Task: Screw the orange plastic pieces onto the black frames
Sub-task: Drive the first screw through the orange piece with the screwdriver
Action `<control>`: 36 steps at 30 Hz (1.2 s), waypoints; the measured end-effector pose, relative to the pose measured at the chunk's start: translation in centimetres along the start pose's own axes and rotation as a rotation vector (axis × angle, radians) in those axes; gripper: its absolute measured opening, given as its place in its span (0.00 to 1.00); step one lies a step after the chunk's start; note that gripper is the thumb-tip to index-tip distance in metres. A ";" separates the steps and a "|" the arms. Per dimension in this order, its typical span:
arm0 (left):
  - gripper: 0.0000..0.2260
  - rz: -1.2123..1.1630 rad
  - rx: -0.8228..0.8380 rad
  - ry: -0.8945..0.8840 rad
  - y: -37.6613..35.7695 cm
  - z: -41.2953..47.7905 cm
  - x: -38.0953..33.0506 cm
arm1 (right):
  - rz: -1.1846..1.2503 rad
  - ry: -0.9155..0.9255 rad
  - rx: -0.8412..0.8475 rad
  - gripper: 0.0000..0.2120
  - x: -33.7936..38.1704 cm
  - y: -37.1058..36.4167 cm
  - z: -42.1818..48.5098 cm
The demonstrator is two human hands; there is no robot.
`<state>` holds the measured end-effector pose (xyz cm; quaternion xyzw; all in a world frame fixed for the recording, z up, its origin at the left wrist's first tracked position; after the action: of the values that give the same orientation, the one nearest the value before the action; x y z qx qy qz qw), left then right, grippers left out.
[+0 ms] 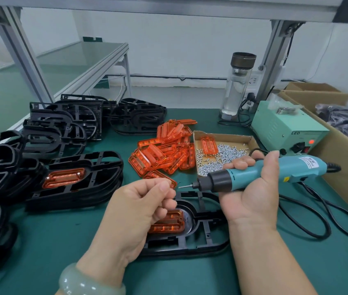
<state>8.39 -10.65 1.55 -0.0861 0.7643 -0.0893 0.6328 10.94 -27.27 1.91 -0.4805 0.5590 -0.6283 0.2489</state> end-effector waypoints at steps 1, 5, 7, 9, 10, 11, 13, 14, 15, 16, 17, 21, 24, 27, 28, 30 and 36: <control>0.05 -0.002 0.011 0.014 -0.1 0.0 0.1 | 0.003 -0.002 0.000 0.11 0.1 0.0 0.0; 0.09 -0.136 0.075 0.125 -0.5 0.1 0.1 | 0.018 -0.010 0.001 0.12 0.2 -0.2 -0.1; 0.12 -0.194 0.098 0.173 -0.5 0.1 0.0 | 0.019 -0.008 0.001 0.12 0.2 -0.2 -0.2; 0.13 -0.222 0.115 0.198 -0.5 0.1 -0.1 | 0.018 -0.005 0.004 0.12 0.1 -0.2 -0.2; 0.13 -0.230 0.124 0.208 -0.4 0.1 -0.1 | 0.015 -0.004 0.007 0.12 0.1 -0.2 -0.2; 0.13 -0.236 0.136 0.218 -0.4 0.1 -0.1 | 0.012 -0.003 0.009 0.12 0.1 -0.2 -0.3; 0.13 -0.238 0.162 0.233 -0.5 0.0 0.0 | 0.008 -0.003 0.014 0.12 0.1 -0.2 -0.3; 0.13 -0.233 0.174 0.236 -0.5 -0.1 0.1 | 0.006 -0.004 0.016 0.12 0.0 -0.3 -0.3; 0.14 -0.226 0.185 0.235 -0.5 -0.1 0.1 | 0.004 -0.005 0.018 0.12 0.0 -0.3 -0.3; 0.13 -0.218 0.193 0.232 -0.5 -0.1 0.2 | 0.002 -0.005 0.020 0.12 0.0 -0.3 -0.3; 0.13 -0.210 0.198 0.227 -0.5 -0.1 0.2 | 0.000 -0.004 0.022 0.12 0.1 -0.3 -0.3; 0.11 -0.179 0.197 0.189 -0.5 -0.1 0.3 | -0.001 -0.007 0.032 0.12 0.1 -0.4 -0.4; 0.11 -0.137 0.181 0.138 -0.4 0.0 0.4 | -0.008 -0.001 0.035 0.12 0.0 -0.4 -0.4; 0.09 -0.064 0.163 0.077 -0.4 0.0 0.5 | -0.012 -0.001 0.042 0.11 0.1 -0.4 -0.5; 0.06 -0.020 0.158 0.053 -0.4 0.0 0.5 | -0.014 -0.001 0.046 0.11 0.0 -0.4 -0.5; 0.06 0.103 0.143 -0.007 -0.3 0.0 0.4 | -0.021 0.005 0.056 0.11 0.0 -0.4 -0.5; 0.10 0.416 0.086 -0.177 -0.2 -0.1 -0.1 | -0.046 0.028 0.104 0.11 -0.1 -0.4 -0.6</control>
<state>8.31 -10.78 1.68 0.0926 0.7026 0.0185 0.7053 10.52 -26.75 2.31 -0.4708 0.5179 -0.6686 0.2512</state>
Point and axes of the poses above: each hand's wrist, its own z-axis towards the middle knuckle, its own y-axis out of the back of the hand, x = y × z, the point moved 1 cm from there along z, towards the middle knuckle, and after that the axes turned 3 degrees about z, right-handed, at the moved point
